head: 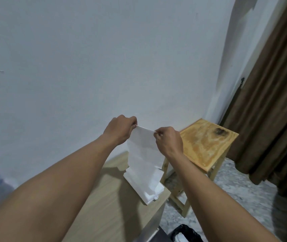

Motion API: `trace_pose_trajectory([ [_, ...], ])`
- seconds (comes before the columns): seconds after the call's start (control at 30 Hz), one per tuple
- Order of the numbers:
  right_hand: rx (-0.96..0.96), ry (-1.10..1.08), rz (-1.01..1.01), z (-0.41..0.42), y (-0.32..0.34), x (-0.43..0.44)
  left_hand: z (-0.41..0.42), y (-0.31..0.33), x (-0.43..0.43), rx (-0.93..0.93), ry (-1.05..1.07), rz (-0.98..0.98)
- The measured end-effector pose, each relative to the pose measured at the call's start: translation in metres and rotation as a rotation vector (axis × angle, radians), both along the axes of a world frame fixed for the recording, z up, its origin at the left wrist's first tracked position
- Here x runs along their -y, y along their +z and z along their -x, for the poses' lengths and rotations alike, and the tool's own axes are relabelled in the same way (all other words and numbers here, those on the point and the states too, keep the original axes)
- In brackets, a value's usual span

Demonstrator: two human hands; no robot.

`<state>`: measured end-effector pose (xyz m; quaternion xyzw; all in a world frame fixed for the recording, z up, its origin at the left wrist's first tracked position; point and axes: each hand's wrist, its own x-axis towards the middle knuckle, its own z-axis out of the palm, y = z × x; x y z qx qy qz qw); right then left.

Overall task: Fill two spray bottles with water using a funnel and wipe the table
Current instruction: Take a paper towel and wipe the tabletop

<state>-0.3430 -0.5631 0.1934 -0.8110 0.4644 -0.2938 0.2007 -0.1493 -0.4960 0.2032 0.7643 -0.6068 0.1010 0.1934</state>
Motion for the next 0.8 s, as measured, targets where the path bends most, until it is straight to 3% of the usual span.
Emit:
trace_pose_trajectory([
  [0.27,0.060,0.066,-0.037,-0.013,0.022,-0.013,-0.008,0.017,-0.038,-0.171,0.051,-0.058],
  [0.43,0.122,0.180,-0.079,-0.024,0.033,-0.034,-0.017,0.033,-0.087,-0.439,0.109,0.053],
  [0.8,0.277,0.616,-0.219,-0.069,0.038,-0.185,-0.049,0.031,-0.305,-0.678,0.303,0.235],
])
